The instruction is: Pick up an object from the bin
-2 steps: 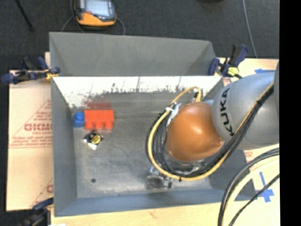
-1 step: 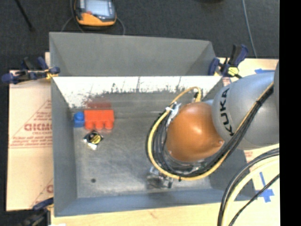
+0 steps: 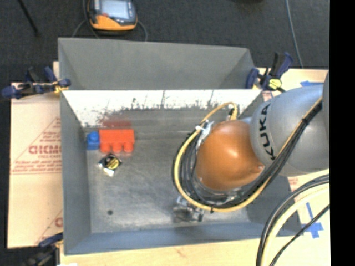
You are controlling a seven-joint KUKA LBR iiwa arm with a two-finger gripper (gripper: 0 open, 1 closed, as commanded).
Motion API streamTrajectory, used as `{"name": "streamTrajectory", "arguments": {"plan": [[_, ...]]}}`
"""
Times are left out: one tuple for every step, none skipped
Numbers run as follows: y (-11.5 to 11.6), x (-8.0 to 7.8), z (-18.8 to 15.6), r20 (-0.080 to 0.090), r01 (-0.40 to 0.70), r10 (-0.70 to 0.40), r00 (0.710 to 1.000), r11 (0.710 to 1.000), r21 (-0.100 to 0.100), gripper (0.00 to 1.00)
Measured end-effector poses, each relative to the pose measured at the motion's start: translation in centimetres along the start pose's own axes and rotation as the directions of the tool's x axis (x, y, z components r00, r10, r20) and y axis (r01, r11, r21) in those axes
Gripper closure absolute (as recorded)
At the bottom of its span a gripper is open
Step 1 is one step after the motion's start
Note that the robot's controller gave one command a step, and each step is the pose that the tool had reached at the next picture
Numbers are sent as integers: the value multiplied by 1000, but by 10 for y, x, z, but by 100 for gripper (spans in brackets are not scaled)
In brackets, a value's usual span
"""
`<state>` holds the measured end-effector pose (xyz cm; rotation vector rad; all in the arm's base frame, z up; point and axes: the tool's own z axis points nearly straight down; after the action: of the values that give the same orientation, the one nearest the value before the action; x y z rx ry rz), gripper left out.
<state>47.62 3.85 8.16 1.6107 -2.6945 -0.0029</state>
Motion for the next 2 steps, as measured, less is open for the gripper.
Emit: {"name": "streamTrajectory", "arguments": {"plan": [[-27, -21, 10, 0, 69, -69, 998, 998, 3, 100], [-27, -21, 10, 0, 65, -65, 998, 998, 2, 100]]}}
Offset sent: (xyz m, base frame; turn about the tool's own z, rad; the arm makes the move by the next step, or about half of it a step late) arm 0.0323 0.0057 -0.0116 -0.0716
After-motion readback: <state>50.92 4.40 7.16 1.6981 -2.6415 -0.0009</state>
